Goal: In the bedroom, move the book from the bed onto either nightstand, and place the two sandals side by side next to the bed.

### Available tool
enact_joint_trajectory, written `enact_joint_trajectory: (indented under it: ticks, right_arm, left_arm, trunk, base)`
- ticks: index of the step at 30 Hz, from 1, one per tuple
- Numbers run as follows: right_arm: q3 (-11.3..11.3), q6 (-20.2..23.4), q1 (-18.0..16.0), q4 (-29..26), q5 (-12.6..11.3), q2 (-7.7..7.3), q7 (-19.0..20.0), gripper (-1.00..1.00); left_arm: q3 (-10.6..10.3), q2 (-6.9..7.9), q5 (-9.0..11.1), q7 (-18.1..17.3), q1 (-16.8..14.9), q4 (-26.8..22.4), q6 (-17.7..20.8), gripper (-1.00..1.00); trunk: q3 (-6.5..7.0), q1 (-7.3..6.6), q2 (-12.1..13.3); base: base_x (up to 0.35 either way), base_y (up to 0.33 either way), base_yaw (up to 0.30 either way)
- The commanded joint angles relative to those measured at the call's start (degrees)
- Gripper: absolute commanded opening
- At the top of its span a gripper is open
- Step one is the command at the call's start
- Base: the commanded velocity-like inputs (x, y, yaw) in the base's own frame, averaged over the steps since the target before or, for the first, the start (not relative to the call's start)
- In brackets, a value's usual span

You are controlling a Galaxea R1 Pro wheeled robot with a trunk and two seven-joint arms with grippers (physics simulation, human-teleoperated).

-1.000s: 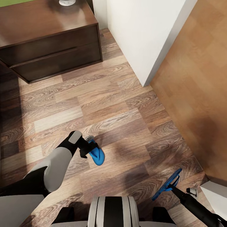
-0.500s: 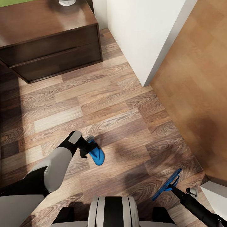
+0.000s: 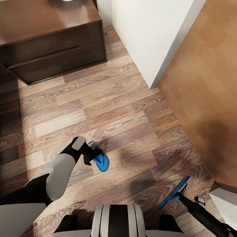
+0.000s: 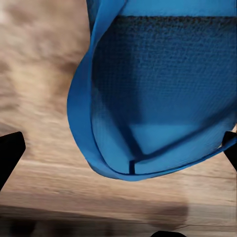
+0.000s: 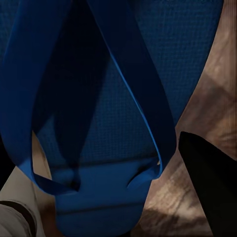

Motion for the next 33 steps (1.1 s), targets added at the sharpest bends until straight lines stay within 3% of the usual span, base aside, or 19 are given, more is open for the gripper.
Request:
enact_joint_trajectory:
  ticks: [1, 10, 11, 33]
  right_arm:
    - [0.0, 0.7, 0.0, 0.0, -0.2, -0.01, 0.2, -1.0]
    - [0.0, 0.7, 0.0, 0.0, -0.2, -0.05, 0.2, -1.0]
    - [0.0, 0.7, 0.0, 0.0, -0.2, -0.03, 0.2, -1.0]
    - [-0.1, 0.7, 0.0, 0.1, -0.3, -0.05, 0.2, -1.0]
  left_arm:
    - [0.2, -0.06, 0.5, 0.6, 0.0, -0.1, 0.1, 1.0]
    - [0.1, -0.05, 0.5, 0.9, 0.0, -0.1, 0.1, 1.0]
    - [0.1, -0.07, 0.5, 1.0, 0.0, -0.2, 0.1, -1.0]
    - [0.1, -0.26, 0.3, 0.9, 0.0, -0.2, 0.2, -1.0]
  trunk:
    - [-0.03, -0.01, 0.0]
    - [-0.03, -0.01, 0.0]
    - [-0.03, -0.01, 0.0]
    - [-0.03, -0.01, 0.0]
  base:
    - [0.0, 0.0, 0.0]
    - [0.0, 0.0, 0.0]
    - [0.0, 0.0, 0.0]
    - [0.0, 0.0, 0.0]
